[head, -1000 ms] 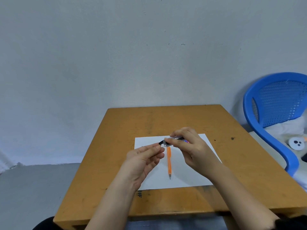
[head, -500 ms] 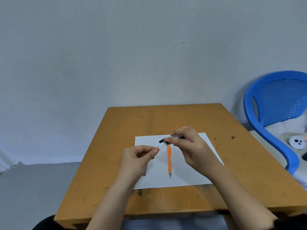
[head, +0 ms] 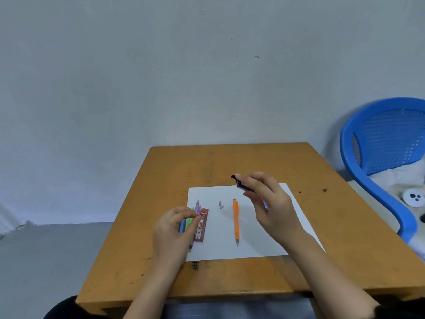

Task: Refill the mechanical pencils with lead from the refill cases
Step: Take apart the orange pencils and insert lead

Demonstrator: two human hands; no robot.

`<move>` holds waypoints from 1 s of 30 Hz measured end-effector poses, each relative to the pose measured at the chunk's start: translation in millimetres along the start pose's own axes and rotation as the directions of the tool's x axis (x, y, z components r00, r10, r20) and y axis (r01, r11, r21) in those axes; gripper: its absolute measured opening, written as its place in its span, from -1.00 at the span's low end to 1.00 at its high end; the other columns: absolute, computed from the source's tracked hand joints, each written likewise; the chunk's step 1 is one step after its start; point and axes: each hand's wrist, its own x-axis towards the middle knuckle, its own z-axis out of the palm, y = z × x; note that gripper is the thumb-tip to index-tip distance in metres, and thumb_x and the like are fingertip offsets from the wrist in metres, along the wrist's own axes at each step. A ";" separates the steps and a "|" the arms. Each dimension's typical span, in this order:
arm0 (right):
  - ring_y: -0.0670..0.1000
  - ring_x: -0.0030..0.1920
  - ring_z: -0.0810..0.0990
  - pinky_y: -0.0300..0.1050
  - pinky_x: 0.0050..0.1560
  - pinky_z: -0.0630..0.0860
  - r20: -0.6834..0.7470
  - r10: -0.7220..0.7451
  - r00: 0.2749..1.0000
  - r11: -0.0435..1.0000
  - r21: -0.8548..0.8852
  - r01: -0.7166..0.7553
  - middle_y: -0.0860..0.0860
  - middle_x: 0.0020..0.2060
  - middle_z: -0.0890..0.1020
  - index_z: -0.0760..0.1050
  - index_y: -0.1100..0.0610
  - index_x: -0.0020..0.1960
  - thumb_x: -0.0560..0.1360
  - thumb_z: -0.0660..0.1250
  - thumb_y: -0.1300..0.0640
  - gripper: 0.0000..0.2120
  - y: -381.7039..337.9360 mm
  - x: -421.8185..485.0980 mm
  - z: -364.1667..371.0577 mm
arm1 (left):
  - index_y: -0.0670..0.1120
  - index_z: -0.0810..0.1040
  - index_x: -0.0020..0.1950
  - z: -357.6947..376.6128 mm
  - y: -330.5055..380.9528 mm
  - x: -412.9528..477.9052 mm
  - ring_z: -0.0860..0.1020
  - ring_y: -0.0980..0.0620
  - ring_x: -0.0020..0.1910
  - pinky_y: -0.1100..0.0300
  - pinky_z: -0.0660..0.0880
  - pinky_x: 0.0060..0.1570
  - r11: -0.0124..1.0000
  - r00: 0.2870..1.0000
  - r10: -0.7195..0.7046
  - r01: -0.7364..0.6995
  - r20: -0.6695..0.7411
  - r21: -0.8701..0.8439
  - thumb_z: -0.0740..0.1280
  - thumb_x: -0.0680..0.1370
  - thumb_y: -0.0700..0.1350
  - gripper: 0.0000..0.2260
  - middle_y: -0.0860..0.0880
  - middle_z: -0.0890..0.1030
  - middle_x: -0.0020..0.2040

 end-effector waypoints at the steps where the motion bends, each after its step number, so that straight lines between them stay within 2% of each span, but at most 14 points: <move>1: -0.07 0.06 0.54 -0.37 0.07 0.51 -0.006 0.006 1.000 1.000 -0.007 -0.006 0.09 0.04 0.52 0.43 0.14 0.33 0.51 0.22 0.40 -0.58 -0.6 -0.1 0.9 | 0.07 0.65 -0.12 1.0 -5.3 -1.2 0.56 0.20 -0.01 0.21 0.56 -0.12 1.000 1.000 0.027 -0.027 -0.014 0.008 0.50 0.42 -0.12 -0.89 0.30 0.55 -0.08; 3: -0.14 0.06 0.49 -0.39 0.05 0.50 0.000 0.032 0.999 0.999 -0.024 -0.032 0.06 0.07 0.52 0.40 0.13 0.35 0.47 0.26 0.43 -0.51 -1.2 -0.4 2.8 | 0.02 0.66 -0.14 2.6 -14.6 -3.5 0.52 0.27 0.00 0.04 0.57 -0.13 0.991 0.990 0.127 -0.124 -0.060 0.048 0.50 0.44 -0.10 -0.95 0.26 0.55 -0.08; 5: -0.13 0.05 0.49 -0.31 0.01 0.52 0.006 0.063 0.998 0.997 -0.037 -0.063 0.03 0.08 0.52 0.35 0.08 0.38 0.47 0.30 0.42 -0.46 0.4 -2.2 5.1 | -0.08 0.67 -0.13 3.6 -19.9 -6.0 0.47 0.28 0.02 -0.01 0.54 -0.11 0.969 0.962 0.240 -0.228 -0.128 0.099 0.41 0.46 0.00 -0.84 0.14 0.58 -0.05; 8: -0.10 0.03 0.51 -0.27 0.00 0.52 0.026 0.092 0.995 0.995 -0.033 -0.091 0.03 0.06 0.52 0.33 0.06 0.40 0.47 0.31 0.41 -0.44 3.5 -5.7 8.5 | -0.13 0.67 -0.07 1.8 -17.3 -9.3 0.44 0.24 0.10 0.19 0.45 0.02 0.957 0.934 0.289 -0.274 -0.209 0.097 0.28 0.54 0.18 -0.61 0.00 0.60 0.01; 10: -0.11 0.02 0.51 -0.27 0.01 0.52 0.040 0.117 0.992 0.993 -0.025 -0.116 0.01 0.07 0.51 0.33 0.04 0.39 0.48 0.32 0.39 -0.45 5.1 -7.0 10.7 | -0.14 0.67 -0.05 1.2 -17.2 -10.0 0.42 0.24 0.12 0.28 0.41 0.05 0.953 0.930 0.299 -0.283 -0.212 0.106 0.24 0.55 0.22 -0.56 -0.02 0.60 0.02; 13: -0.13 0.03 0.49 -0.30 0.04 0.50 0.039 0.169 0.985 0.986 -0.010 -0.169 -0.02 0.06 0.52 0.34 -0.02 0.37 0.48 0.31 0.33 -0.48 7.7 -7.9 14.3 | -0.15 0.67 -0.06 3.5 -23.5 -7.6 0.44 0.18 0.08 0.00 0.51 -0.05 0.939 0.922 0.335 -0.312 -0.193 0.142 0.33 0.51 0.10 -0.69 -0.03 0.60 0.00; 15: -0.15 0.05 0.48 -0.36 0.05 0.48 0.032 0.201 0.979 0.980 -0.002 -0.201 -0.05 0.06 0.52 0.35 -0.04 0.35 0.48 0.32 0.31 -0.49 8.6 -8.6 17.6 | -0.15 0.67 -0.06 4.6 -26.0 -6.9 0.46 0.12 0.06 -0.10 0.52 -0.12 0.936 0.920 0.344 -0.320 -0.189 0.147 0.35 0.48 0.04 -0.73 -0.03 0.61 -0.01; 18: -0.20 0.06 0.45 -0.49 0.07 0.39 0.021 0.217 0.976 0.976 -0.004 -0.217 -0.08 0.05 0.51 0.41 0.01 0.32 0.47 0.33 0.34 -0.52 10.0 -10.4 23.3 | -0.16 0.67 -0.06 5.0 -26.5 -6.7 0.46 0.12 0.06 -0.08 0.53 -0.13 0.938 0.922 0.341 -0.319 -0.184 0.135 0.34 0.49 0.08 -0.69 -0.05 0.61 -0.01; 24: -0.24 0.07 0.46 -0.46 0.04 0.43 0.069 0.275 0.959 0.959 0.047 -0.278 -0.03 0.03 0.55 0.51 0.08 0.25 0.47 0.32 0.38 -0.60 8.7 -12.9 32.4 | -0.17 0.67 -0.07 5.4 -26.6 -6.7 0.47 0.11 0.04 -0.03 0.51 -0.11 0.935 0.918 0.349 -0.327 -0.190 0.135 0.30 0.54 0.13 -0.63 -0.05 0.62 -0.03; 27: -0.25 0.09 0.46 -0.42 0.06 0.47 0.098 0.316 0.944 0.942 0.090 -0.325 -0.08 0.05 0.54 0.48 -0.01 0.23 0.48 0.31 0.38 -0.58 5.1 -13.4 33.7 | -0.17 0.66 -0.09 6.5 -27.3 -6.8 0.48 0.08 0.02 -0.06 0.50 -0.14 0.925 0.910 0.370 -0.344 -0.188 0.159 0.35 0.49 0.03 -0.73 -0.06 0.62 -0.04; 30: -0.29 0.08 0.46 -0.40 0.02 0.49 0.120 0.346 0.930 0.925 0.122 -0.360 -0.17 0.01 0.51 0.45 -0.08 0.20 0.46 0.32 0.41 -0.53 3.7 -12.6 33.3 | -0.17 0.66 -0.09 6.8 -27.8 -7.3 0.48 0.07 0.01 -0.07 0.50 -0.15 0.920 0.905 0.383 -0.355 -0.188 0.167 0.37 0.48 0.00 -0.76 -0.06 0.61 -0.05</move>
